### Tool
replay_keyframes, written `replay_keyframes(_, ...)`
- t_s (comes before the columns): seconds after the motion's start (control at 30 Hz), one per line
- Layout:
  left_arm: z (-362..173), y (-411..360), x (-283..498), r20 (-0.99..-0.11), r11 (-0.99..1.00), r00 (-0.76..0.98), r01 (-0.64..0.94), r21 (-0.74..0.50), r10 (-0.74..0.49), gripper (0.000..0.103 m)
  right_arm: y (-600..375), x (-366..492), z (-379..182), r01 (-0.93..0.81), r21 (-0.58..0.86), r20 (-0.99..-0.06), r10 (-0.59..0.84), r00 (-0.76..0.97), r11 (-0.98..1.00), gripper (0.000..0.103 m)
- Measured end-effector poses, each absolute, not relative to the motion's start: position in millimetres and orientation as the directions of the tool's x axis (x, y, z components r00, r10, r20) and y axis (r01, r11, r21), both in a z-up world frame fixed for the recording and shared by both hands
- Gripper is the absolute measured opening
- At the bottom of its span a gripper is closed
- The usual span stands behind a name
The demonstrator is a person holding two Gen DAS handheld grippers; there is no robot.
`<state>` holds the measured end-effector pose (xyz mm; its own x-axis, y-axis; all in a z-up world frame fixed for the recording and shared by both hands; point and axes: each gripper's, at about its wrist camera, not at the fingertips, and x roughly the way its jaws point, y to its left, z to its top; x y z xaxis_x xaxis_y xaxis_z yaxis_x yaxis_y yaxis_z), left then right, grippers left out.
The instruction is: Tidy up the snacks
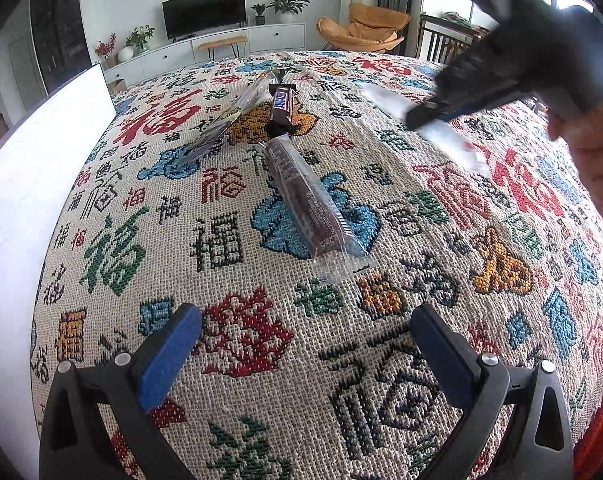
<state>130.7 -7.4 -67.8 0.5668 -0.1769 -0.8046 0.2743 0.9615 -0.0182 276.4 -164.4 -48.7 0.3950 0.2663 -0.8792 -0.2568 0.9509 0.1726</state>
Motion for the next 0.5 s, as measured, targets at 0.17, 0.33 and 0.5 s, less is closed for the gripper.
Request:
replay_keyframes(0.17, -67.8, -7.6, 130.8, -0.805, 0.961, 0.567, 0.274, -0.018, -0.177, 0.103, -222.1, 253.2, -57.7, -0.202, 0.114, -0.893, 0.189, 0.408, 0.973, 0.019)
replay_keyframes(0.33, -67.7, -7.8, 131.0, -0.805, 0.961, 0.566, 0.274, -0.018, -0.177, 0.103, -255.4, 222.0, -74.1, -0.175, 0.077, -0.871, 0.152, 0.466, 0.981, 0.021)
replay_keyframes(0.5, -67.8, -7.9, 131.1, -0.805, 0.961, 0.566, 0.274, -0.018, -0.177, 0.103, -261.0, 202.5, -82.2, -0.153, 0.072, -0.810, 0.147, 0.567, 0.986, 0.060)
